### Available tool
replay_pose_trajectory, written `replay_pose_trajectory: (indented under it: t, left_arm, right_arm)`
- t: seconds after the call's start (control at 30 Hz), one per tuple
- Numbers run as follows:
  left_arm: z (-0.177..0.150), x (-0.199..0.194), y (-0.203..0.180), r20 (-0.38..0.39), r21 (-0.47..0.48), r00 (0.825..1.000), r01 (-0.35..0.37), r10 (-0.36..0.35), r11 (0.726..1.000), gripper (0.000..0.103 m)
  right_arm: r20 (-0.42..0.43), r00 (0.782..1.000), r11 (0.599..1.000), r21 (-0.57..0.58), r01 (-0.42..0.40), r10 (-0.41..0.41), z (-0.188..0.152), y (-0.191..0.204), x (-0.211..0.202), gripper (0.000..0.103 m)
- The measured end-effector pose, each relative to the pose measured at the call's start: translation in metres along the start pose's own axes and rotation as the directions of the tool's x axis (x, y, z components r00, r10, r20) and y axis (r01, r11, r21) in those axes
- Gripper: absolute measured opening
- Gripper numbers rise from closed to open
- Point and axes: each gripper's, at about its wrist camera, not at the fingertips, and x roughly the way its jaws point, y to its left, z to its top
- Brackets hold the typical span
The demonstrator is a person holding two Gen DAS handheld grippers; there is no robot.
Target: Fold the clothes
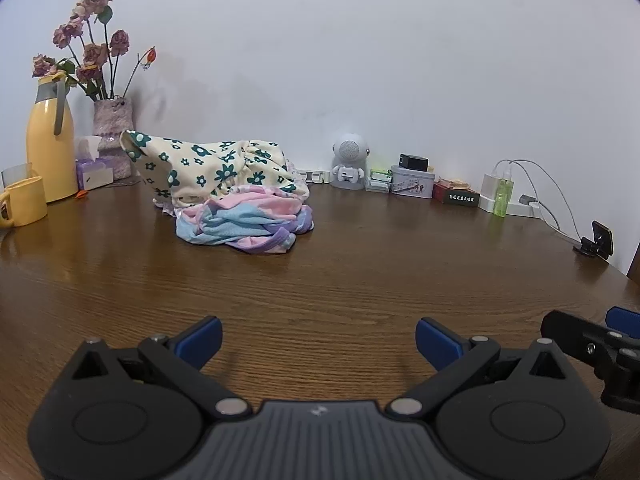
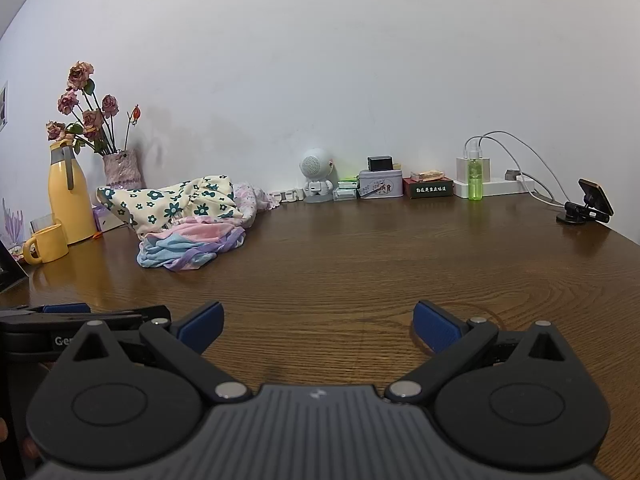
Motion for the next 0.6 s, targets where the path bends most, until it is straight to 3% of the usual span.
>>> replay_pose_trajectory:
  t: [0.6]
  left_arm:
    - [0.007, -0.003, -0.004, 0.006, 0.019, 1.000, -0.013, 0.013, 1.000, 0.103]
  right_arm:
    - [0.005, 1.000, 1.000, -0.003, 0.001, -0.001, 0.001, 0.003, 0.000, 0.103]
